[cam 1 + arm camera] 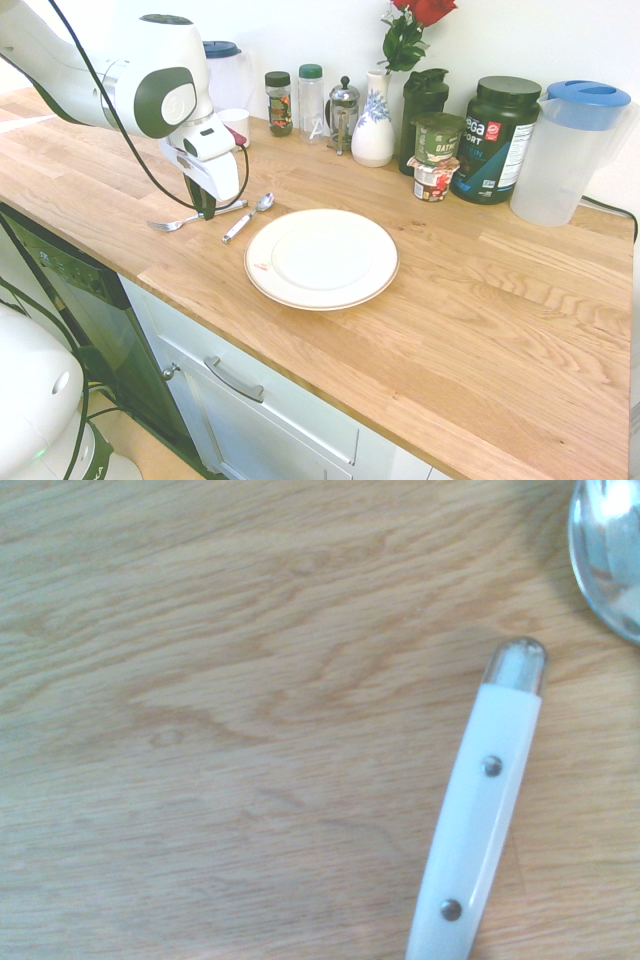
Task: Put the fork into the plate
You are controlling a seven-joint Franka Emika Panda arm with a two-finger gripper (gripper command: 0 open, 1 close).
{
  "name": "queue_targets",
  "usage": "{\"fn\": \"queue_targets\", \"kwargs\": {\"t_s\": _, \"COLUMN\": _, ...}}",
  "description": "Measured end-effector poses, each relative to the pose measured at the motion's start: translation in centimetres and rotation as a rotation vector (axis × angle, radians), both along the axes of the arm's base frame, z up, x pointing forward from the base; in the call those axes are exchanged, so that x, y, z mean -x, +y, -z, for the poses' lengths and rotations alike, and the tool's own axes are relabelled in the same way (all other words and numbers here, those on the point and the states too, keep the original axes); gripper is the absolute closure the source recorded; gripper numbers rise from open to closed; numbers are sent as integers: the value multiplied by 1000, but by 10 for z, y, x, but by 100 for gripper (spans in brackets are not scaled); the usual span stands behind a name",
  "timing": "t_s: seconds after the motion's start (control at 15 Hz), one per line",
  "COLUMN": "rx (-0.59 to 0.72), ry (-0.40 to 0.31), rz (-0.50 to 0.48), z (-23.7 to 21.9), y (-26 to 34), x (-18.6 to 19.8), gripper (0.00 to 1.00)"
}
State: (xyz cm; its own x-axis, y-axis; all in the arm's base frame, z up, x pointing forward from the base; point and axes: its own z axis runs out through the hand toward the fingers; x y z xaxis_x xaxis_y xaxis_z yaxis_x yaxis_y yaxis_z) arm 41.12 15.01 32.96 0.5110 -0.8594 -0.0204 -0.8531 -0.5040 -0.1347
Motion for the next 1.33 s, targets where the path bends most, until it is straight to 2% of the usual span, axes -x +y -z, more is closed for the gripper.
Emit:
{"fn": "queue_targets", "kwargs": {"t_s": 0.73, "rx": -12, "ry": -19, "rz": 8, "z": 0, "y": -7, "x": -2, "gripper": 100}}
{"fn": "queue_targets", "kwargs": {"t_s": 1.0, "rx": -13, "ry": -60, "rz": 5, "z": -30, "y": -10, "x": -20, "gripper": 100}}
{"fn": "queue_targets", "kwargs": {"t_s": 1.33, "rx": -2, "ry": -66, "rz": 46, "z": -61, "y": -47, "x": -23, "gripper": 100}}
